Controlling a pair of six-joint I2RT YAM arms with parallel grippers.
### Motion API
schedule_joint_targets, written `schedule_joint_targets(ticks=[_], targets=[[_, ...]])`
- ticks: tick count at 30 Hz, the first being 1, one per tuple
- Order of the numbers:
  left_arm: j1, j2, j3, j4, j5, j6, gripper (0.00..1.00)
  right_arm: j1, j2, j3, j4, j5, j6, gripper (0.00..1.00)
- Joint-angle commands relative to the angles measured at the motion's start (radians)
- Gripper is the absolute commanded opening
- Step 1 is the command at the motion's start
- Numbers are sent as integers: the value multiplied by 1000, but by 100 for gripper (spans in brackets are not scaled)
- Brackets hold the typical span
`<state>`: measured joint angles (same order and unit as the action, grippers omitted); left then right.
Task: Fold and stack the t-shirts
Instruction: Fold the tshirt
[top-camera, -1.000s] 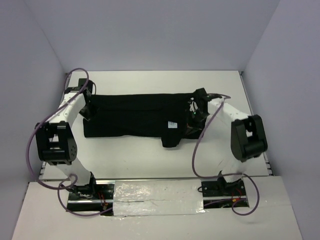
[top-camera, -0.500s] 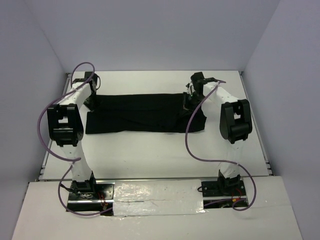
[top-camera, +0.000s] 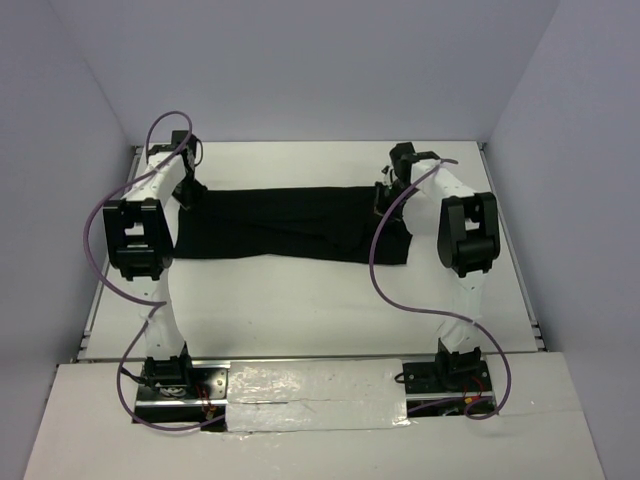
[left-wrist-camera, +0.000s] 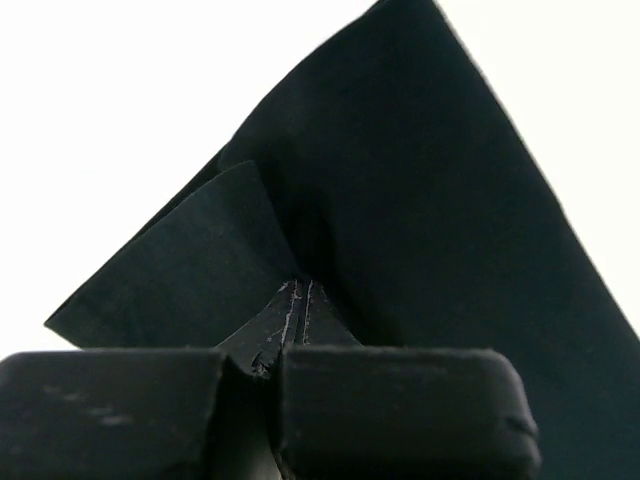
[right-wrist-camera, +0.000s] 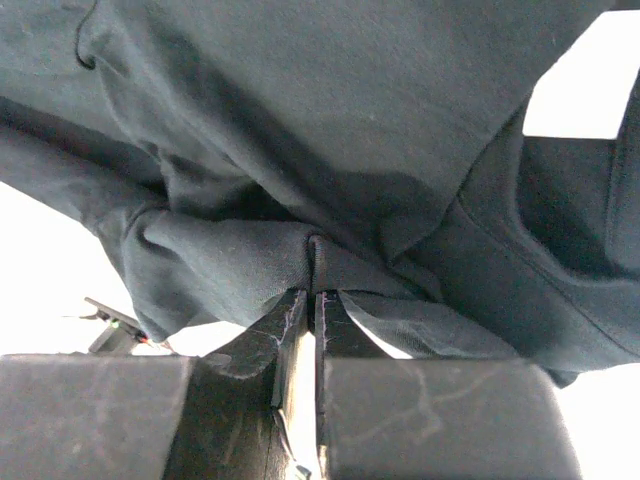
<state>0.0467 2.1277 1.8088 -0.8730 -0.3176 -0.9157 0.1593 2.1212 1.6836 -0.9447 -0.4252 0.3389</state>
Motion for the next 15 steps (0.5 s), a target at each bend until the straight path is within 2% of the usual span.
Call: schedule_joint_targets(ticks=[1,15], targets=[[8,18,11,-53,-44,-11,0,-4,19,60,-9,-4,-5,8],[22,48,-20,-152,-120,-94,0,-12,146,290,-88,-12,-1,12]])
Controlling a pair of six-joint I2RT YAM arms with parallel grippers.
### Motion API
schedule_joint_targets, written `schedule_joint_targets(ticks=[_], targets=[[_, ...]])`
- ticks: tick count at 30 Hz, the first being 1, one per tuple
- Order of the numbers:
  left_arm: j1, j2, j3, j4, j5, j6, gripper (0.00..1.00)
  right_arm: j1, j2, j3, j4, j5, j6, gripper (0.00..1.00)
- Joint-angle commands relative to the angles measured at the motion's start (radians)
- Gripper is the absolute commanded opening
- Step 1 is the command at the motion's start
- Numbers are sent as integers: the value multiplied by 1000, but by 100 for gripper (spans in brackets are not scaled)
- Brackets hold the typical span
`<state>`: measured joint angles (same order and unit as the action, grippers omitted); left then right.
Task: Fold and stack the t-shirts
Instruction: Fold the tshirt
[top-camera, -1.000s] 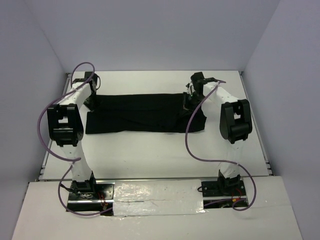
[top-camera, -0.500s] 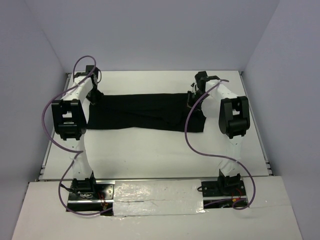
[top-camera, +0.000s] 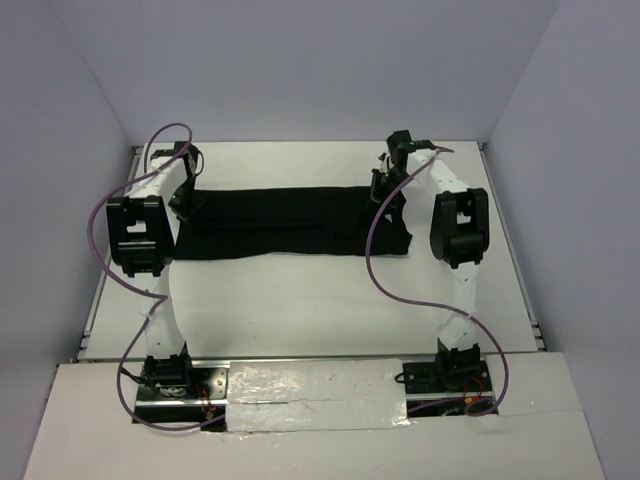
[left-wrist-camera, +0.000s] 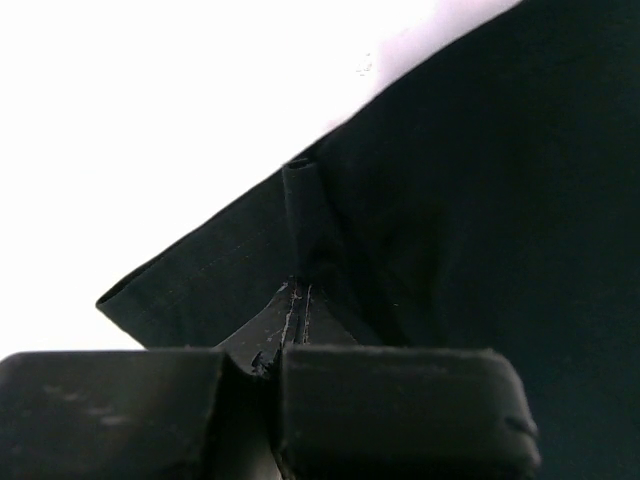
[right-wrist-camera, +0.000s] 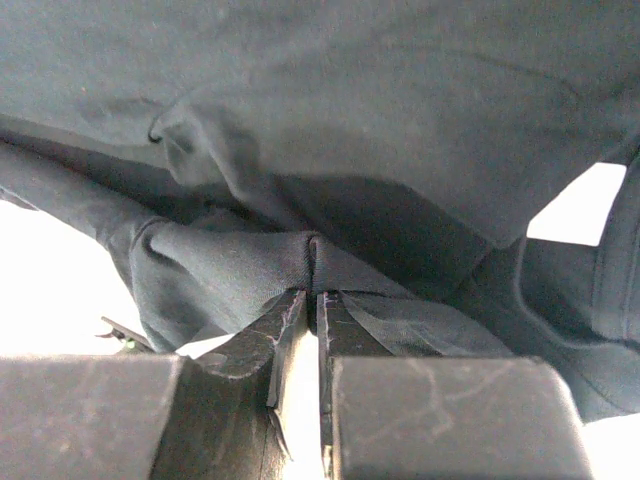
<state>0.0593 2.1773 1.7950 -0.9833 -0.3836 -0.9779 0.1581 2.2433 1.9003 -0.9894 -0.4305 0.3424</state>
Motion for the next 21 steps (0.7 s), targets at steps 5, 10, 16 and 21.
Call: schedule_joint_targets(ticks=[5,10,16,21], targets=[[11,-4,4,0,-3,-13,2,-12,101,177,-71,-28,-6,13],[5,-43,29,-9,-6,4,69,-29,118,220,-23,-148,29,33],[-16,-247,-94,-28,-102,1,100,-45,-109,-19,323,-144,213,55],[-52,-427,-348,-2,-72,-48,99,15,-304,-168,391,27,159,62]])
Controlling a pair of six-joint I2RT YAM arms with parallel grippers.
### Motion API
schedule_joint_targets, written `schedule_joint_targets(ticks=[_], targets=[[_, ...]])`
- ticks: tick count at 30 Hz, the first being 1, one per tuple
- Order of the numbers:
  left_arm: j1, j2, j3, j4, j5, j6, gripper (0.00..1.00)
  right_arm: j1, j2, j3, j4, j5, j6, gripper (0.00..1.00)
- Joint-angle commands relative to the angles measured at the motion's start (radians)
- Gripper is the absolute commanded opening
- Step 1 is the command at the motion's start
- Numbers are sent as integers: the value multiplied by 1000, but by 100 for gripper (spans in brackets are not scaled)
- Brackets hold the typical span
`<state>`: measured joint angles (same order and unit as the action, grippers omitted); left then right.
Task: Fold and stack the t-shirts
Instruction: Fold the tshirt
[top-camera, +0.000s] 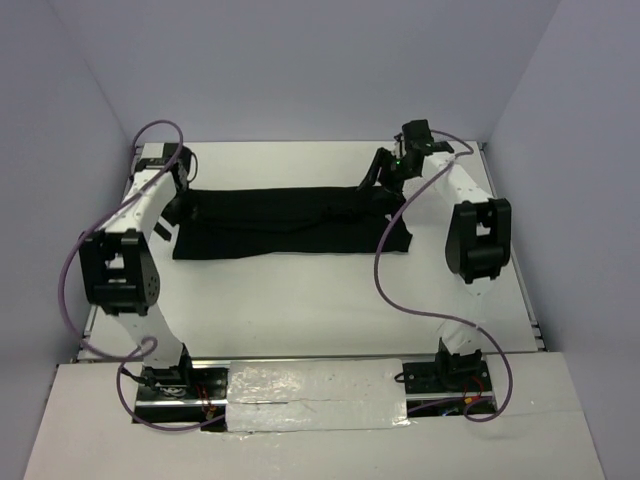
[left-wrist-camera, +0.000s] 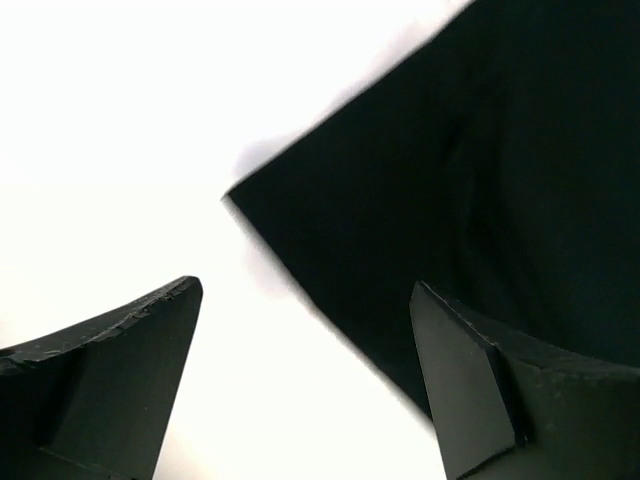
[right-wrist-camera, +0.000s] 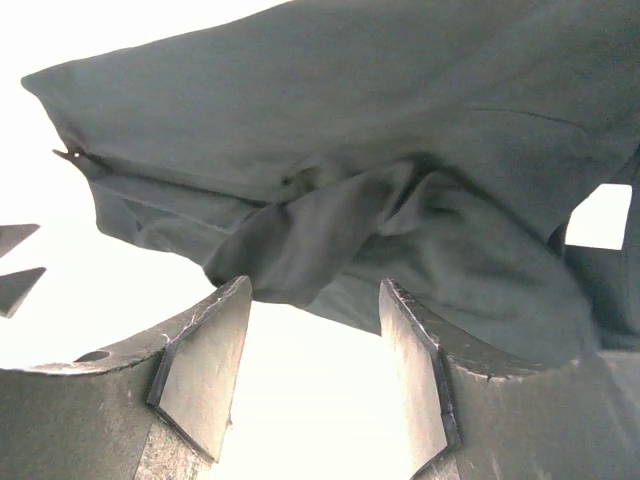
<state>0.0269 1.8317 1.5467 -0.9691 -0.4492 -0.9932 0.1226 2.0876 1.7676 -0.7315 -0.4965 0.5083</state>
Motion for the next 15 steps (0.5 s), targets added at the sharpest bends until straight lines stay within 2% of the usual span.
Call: schedule_joint_targets(ticks=[1,2,6,8,9,10,12,13,15], targets=[[-19,-98,-138,-2,7,-41,99,72,-171,-92,148,133,-23,62],[-21,-112,-210,33,36,-39,98,110,-196,-129,167,175,-59,62],[-19,-115,-280,56,60,-39,98,202,-323,-293,250,265,-62,60],[-19,-97,-275,66,76,-27,98,241,-322,-306,245,303,-56,53],[-19,-89,-274,73,87,-21,98,245,-293,-294,225,317,-51,48],[-19,-69,-261,75,98,-16,98,244,-272,-280,202,358,-25,29],[-19,-48,-241,66,109,-15,98,239,-230,-246,156,418,-2,12],[-19,-40,-218,58,109,-15,98,241,-231,-246,152,447,30,8],[-48,-31,-201,50,109,-13,97,241,-239,-275,168,460,58,7]])
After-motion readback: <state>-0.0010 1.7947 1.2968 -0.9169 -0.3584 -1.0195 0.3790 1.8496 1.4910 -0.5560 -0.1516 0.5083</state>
